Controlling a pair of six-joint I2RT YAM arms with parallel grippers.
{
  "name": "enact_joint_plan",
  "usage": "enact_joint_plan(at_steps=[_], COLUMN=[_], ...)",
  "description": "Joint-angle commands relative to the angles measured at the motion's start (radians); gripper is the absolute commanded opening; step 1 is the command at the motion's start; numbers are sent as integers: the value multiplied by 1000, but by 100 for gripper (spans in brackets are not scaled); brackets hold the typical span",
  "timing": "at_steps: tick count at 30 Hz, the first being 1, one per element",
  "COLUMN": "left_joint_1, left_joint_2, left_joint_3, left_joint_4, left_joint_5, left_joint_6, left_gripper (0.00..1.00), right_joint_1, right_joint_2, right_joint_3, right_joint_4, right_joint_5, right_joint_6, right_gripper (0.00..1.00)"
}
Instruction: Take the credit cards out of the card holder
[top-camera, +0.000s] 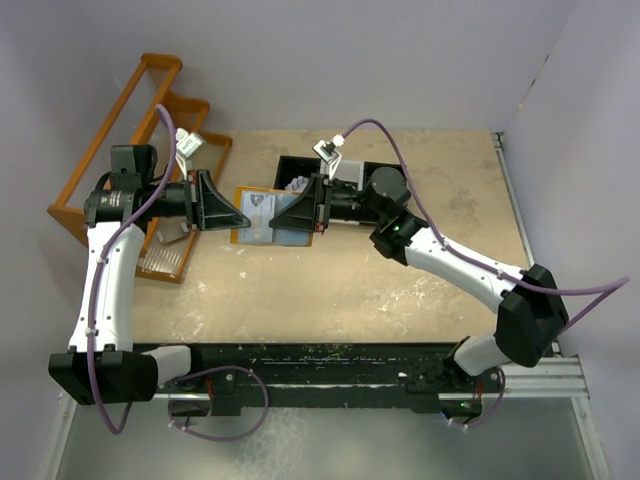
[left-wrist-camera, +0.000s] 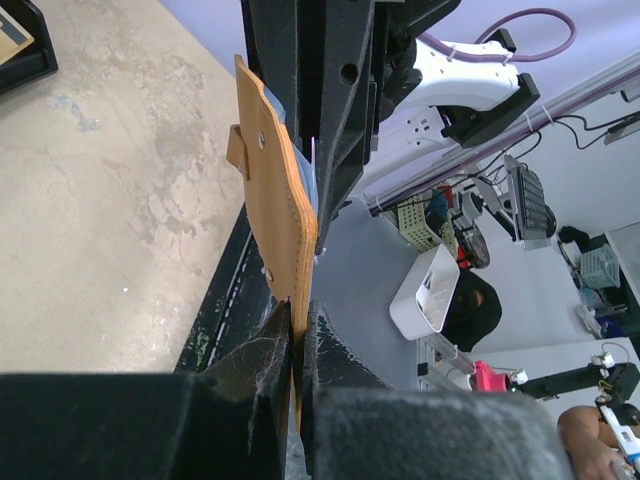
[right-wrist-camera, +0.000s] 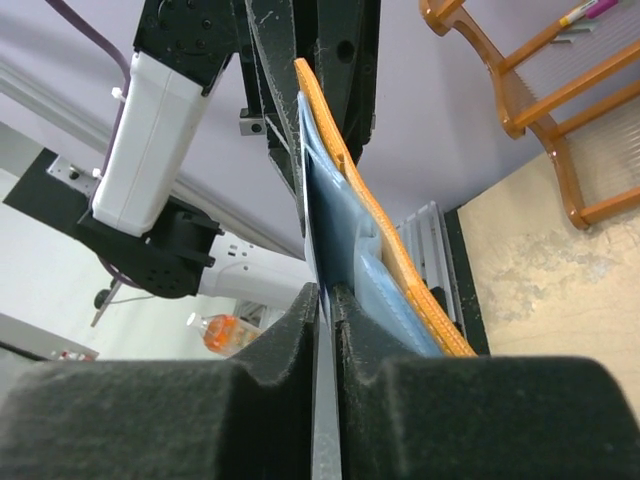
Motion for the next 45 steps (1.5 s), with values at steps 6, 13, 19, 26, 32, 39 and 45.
enact_joint_plan(at_steps=[6, 13, 19, 26, 32, 39, 45], left_joint_1=[-5, -4, -2, 0, 0, 0, -2], left_joint_2=[-35, -29, -27, -31, -31, -94, -259], left_joint_3=[2, 5, 10, 44, 89, 111, 48], left_joint_4=[29, 29, 36, 18, -73, -263, -171], left_joint_5=[66, 106, 102, -114, -344, -95, -185], left_joint_6=[-11, -16, -26, 9, 172, 557, 791], left_gripper=[10, 11, 2, 0, 0, 0, 0], right_joint_1=[-8, -73, -104, -291, -363, -357, -323], right_joint_2=[-32, -49, -79, -191, -202, 15, 305], right_joint_3=[-51, -115, -187, -280, -227, 78, 330], right_joint_4=[228, 306, 308, 93, -407, -590, -645], right_joint_5=[-67, -102, -110, -143, 19, 246, 327], right_joint_6=[105, 183, 186, 96, -201, -371, -408], right_gripper=[0, 0, 0, 0, 0, 0, 0])
